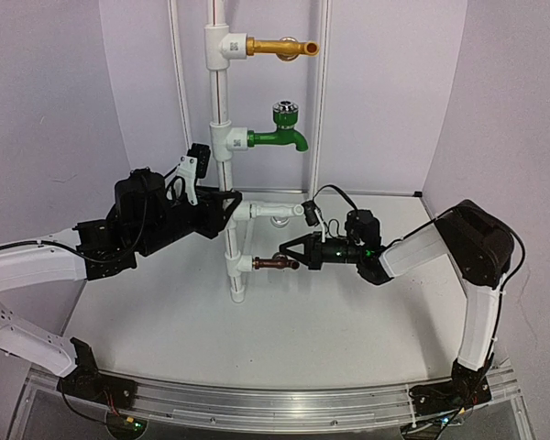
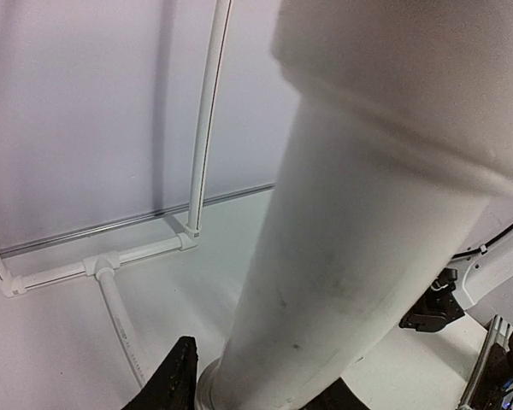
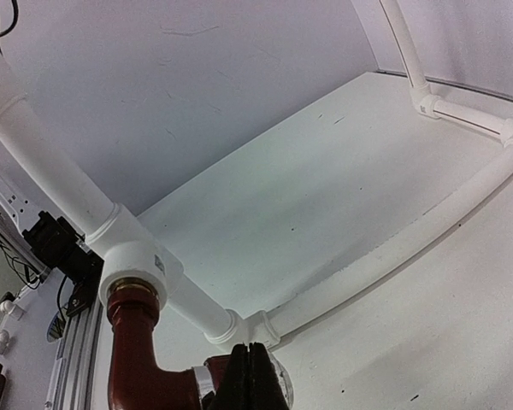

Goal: Install the water faucets

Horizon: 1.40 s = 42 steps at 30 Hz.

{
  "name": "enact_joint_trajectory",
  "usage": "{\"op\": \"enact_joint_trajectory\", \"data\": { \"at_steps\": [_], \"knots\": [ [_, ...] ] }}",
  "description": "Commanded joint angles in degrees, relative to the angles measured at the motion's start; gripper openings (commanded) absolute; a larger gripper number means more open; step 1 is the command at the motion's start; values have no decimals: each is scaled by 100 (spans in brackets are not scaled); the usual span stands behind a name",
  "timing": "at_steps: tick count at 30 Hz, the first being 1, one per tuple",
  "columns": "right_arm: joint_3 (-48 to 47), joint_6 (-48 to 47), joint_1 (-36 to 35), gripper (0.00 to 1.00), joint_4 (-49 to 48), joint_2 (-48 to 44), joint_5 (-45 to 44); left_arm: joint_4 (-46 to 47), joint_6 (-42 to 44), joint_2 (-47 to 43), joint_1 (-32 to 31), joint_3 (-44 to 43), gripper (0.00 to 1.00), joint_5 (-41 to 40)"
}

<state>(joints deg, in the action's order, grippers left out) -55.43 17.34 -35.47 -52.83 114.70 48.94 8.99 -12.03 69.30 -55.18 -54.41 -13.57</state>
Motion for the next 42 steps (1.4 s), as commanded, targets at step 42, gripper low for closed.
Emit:
{"op": "enact_joint_trajectory", "data": {
  "at_steps": [42],
  "knots": [
    [1094, 1388, -615, 0, -1740, -840, 484, 83, -213, -182, 114, -215, 0, -98]
  ]
}}
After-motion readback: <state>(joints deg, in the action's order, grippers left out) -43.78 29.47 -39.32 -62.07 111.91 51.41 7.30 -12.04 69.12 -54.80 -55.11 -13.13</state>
